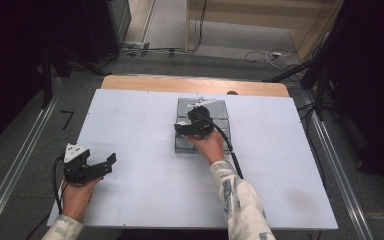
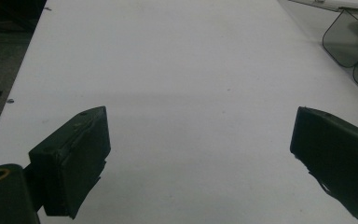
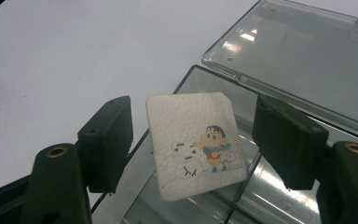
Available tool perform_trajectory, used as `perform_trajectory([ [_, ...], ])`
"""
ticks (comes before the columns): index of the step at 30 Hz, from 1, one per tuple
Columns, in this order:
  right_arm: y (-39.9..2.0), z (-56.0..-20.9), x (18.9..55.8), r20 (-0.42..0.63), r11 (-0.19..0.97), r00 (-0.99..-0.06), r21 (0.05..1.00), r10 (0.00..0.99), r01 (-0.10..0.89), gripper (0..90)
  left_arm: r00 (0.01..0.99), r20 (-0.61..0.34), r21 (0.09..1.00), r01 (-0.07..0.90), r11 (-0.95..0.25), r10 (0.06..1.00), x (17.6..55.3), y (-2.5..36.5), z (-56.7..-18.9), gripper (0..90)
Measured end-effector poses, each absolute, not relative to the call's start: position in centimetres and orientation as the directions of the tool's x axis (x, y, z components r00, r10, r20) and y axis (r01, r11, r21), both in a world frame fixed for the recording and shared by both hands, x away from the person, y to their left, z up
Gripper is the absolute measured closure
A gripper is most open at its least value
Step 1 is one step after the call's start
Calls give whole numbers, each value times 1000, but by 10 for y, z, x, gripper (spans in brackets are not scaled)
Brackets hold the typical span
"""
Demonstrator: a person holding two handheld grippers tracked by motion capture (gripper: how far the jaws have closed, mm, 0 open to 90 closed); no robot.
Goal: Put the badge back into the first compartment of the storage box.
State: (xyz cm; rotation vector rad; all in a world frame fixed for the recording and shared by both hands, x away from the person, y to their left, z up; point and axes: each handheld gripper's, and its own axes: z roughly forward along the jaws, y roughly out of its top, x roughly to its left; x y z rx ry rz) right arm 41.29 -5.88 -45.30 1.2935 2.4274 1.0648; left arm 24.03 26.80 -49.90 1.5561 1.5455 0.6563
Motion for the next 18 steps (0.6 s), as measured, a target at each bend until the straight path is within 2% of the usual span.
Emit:
perform_trajectory([
  [18, -77, -437, 388, 94, 385, -634, 723, 767, 573, 273, 108, -179, 835, 543, 93, 978, 240, 267, -499, 52],
])
